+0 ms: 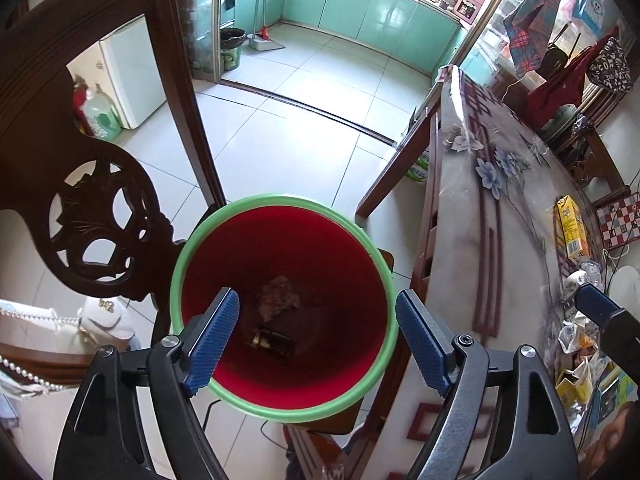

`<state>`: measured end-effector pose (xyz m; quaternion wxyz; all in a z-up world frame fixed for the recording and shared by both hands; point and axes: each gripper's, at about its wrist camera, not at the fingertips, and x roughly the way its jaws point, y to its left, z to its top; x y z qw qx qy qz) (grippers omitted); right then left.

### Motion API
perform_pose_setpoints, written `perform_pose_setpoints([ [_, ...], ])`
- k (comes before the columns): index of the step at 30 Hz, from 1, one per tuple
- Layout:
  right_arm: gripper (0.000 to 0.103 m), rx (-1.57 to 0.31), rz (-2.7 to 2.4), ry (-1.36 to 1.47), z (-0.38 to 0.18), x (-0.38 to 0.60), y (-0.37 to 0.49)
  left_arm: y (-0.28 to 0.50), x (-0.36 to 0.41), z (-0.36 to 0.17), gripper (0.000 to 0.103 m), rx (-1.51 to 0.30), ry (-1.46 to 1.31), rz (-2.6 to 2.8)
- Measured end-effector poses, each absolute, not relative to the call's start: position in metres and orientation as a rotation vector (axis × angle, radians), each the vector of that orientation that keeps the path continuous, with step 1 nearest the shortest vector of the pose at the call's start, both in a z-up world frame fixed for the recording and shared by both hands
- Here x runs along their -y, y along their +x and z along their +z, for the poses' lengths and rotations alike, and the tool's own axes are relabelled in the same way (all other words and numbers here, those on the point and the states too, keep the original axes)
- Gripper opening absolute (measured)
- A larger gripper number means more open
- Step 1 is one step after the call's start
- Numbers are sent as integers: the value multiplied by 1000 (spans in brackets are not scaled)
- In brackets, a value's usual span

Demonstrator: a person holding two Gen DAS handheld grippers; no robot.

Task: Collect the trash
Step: 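Return to the table while the right tool grasps the yellow medicine box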

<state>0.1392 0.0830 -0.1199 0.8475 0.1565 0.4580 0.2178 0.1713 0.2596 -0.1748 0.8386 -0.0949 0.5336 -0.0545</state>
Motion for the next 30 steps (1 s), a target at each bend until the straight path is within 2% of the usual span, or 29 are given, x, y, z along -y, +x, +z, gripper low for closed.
perform_pose_setpoints([
  [8,64,-919,359,327,-94,-12,85,154,-215,-160,81,-1103,-142,-227],
  [16,64,-954,-39,324,-96,120,3,127,-159,-152,82,-1123,-79,-395],
  [19,64,-1015,-119,327,-105,162,-21,116,-137,-154,82,-1154,-87,-456],
  [22,64,-1107,-105,180,-120,178,-33,103,-112,-155,82,-1177,-84,-513],
  [26,64,-1237,37,-30,-152,189,-30,79,-79,-148,82,-1186,-62,-581],
  [30,64,-1290,217,-65,-172,195,-18,59,-52,-146,82,-1199,-37,-597],
])
